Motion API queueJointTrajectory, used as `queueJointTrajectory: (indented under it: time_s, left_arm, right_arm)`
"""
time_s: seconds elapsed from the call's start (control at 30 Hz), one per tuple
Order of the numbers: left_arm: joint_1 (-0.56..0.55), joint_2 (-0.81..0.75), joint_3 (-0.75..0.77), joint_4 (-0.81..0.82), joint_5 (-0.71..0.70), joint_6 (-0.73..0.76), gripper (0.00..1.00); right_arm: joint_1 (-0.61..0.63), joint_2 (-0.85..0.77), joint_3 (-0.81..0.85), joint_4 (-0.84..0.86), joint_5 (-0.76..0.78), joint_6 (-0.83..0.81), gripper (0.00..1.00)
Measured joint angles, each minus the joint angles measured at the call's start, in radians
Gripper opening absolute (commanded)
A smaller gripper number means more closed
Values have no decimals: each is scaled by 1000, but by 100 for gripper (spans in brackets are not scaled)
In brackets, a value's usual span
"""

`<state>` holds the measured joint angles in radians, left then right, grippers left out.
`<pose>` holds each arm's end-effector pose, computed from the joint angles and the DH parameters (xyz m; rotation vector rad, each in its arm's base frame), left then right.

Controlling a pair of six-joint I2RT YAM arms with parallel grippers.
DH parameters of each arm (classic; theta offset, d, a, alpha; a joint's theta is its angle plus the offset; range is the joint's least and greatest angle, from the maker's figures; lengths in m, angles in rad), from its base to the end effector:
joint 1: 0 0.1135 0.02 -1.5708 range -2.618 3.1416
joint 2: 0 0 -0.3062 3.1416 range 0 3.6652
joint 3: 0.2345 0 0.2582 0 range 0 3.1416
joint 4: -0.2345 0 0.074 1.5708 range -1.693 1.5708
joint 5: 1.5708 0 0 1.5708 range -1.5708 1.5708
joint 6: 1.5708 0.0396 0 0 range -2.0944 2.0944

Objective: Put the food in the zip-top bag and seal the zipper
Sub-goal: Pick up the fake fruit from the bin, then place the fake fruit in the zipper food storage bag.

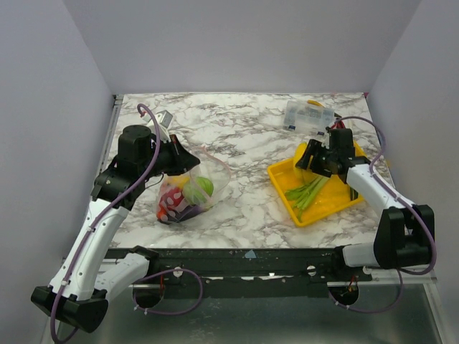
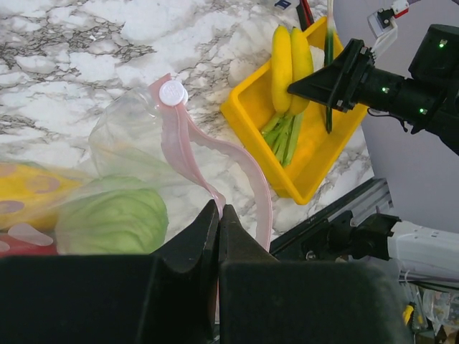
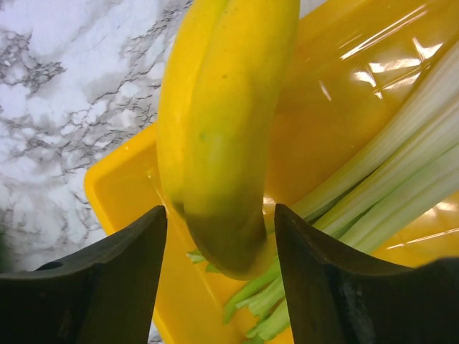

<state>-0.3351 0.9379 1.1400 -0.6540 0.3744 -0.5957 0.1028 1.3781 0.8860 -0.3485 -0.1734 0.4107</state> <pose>0.1582 -0.0704 0.4212 -0.0260 2.1260 -0.9507 0.2842 0.0362 0.2641 0.2943 2.4252 0.4423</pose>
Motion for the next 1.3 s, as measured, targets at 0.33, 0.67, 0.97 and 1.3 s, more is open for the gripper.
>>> queueJointTrajectory:
  time_s: [0.33, 0.67, 0.97, 1.3]
  left_arm:
    - [0, 14, -6, 10, 39, -6, 0]
    - [0, 48, -4, 18, 85, 19, 0]
    - [0, 59, 47, -41, 75, 93, 0]
    - [-3, 40, 64, -79, 84, 164, 0]
  right_arm:
    - [15, -111, -86, 116, 8, -14, 0]
    - [227, -101, 396, -92, -275, -26, 0]
    - [470, -123, 466, -215, -580, -22, 0]
    - [648, 2, 547, -438, -669, -27, 0]
